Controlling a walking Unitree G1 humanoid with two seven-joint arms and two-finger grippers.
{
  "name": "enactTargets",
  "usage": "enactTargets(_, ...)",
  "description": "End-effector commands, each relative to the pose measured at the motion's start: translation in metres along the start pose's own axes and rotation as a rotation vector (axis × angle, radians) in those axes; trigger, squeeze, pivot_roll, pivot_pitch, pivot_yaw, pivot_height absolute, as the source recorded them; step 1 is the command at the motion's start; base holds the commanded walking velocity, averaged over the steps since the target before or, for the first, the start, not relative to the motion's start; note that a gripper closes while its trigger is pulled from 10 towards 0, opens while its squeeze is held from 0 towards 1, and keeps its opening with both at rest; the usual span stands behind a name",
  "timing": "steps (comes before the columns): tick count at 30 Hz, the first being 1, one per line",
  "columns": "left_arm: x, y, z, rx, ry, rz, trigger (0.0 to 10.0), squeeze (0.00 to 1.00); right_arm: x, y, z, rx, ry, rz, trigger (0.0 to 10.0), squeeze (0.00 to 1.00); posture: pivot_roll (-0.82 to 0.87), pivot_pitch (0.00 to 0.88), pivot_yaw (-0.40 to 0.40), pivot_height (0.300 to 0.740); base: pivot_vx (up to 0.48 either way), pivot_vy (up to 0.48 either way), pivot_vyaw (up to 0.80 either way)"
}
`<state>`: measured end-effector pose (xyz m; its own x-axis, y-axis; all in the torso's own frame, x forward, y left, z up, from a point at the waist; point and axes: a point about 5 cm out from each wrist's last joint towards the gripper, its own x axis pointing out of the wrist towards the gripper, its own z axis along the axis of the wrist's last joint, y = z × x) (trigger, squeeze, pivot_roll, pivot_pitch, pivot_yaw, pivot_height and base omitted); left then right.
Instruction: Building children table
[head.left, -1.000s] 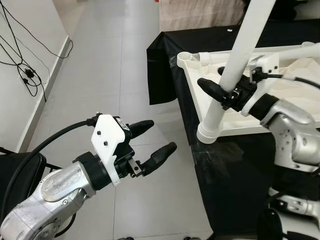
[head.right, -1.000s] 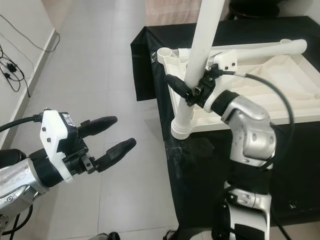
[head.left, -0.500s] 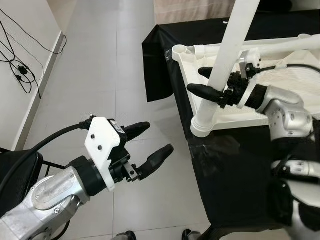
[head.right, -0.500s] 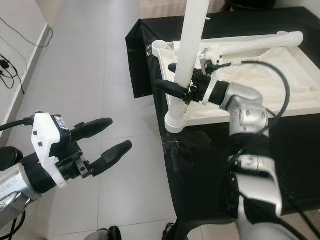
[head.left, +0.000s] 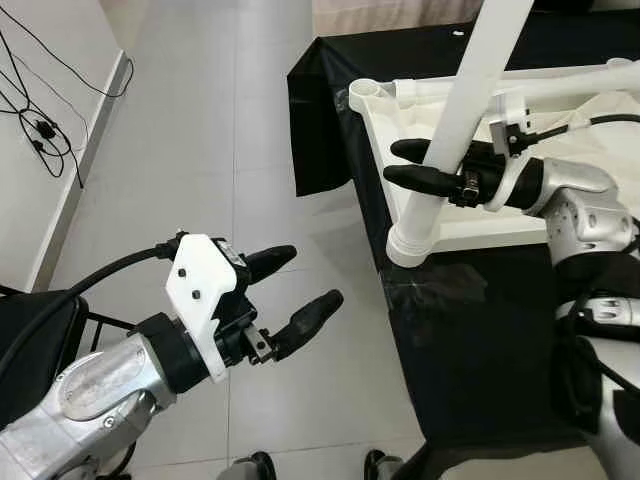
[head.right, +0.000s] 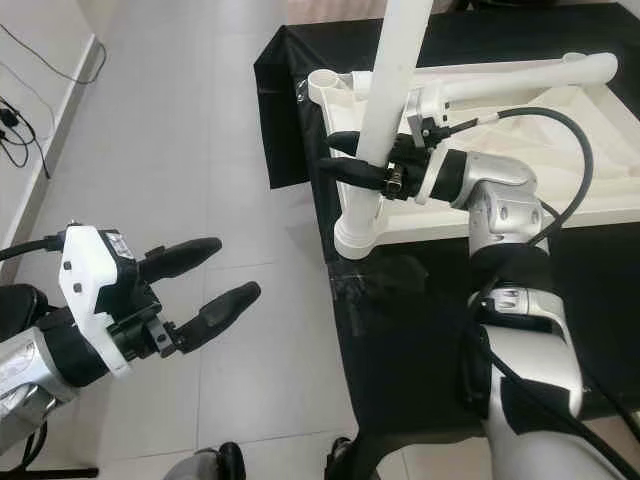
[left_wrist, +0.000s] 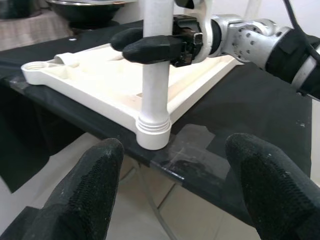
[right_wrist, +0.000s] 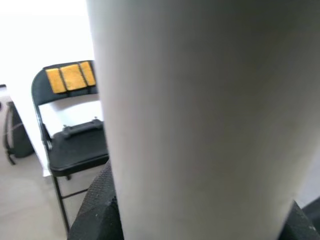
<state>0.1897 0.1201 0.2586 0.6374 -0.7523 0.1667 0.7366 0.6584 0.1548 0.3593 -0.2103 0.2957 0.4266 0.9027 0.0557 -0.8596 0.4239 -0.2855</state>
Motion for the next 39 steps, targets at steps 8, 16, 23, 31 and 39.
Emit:
enactTargets(8, 0.000, -0.001, -0.003, 0.002, 0.004, -0.011, 10.0, 0.00, -0.038, 0.071, -0.066, 0.153, 0.298, -1.084, 0.0, 0.00, 0.06, 0.251, -0.008, 0.740, 0.000, 0.000, 0.00)
enactTargets(16, 0.012, 0.003, -0.005, 0.005, -0.020, -0.046, 10.0, 0.00, 0.003, 0.101, -0.069, 0.170, 0.234, -1.077, 0.2, 0.00, 0.03, 0.200, 0.011, 0.740, 0.000, 0.000, 0.00)
enactTargets(23, 0.012, 0.005, -0.004, 0.014, -0.029, -0.031, 10.0, 0.00, 0.010, 0.098, -0.051, 0.228, 0.172, -1.078, 10.0, 1.00, 0.04, 0.197, 0.002, 0.740, 0.000, 0.000, 0.00)
enactTargets(31, 0.009, 0.003, -0.003, 0.019, -0.024, -0.023, 10.0, 0.00, 0.009, 0.067, -0.009, 0.169, -0.079, -0.668, 10.0, 1.00, 0.06, 0.213, -0.008, 0.740, 0.000, 0.000, 0.00)
enactTargets(39, 0.008, -0.004, -0.003, 0.016, -0.016, -0.027, 10.0, 0.00, 0.013, 0.035, -0.003, 0.025, -0.022, -0.263, 10.0, 0.00, 0.10, 0.248, -0.002, 0.740, 0.000, 0.000, 0.00)
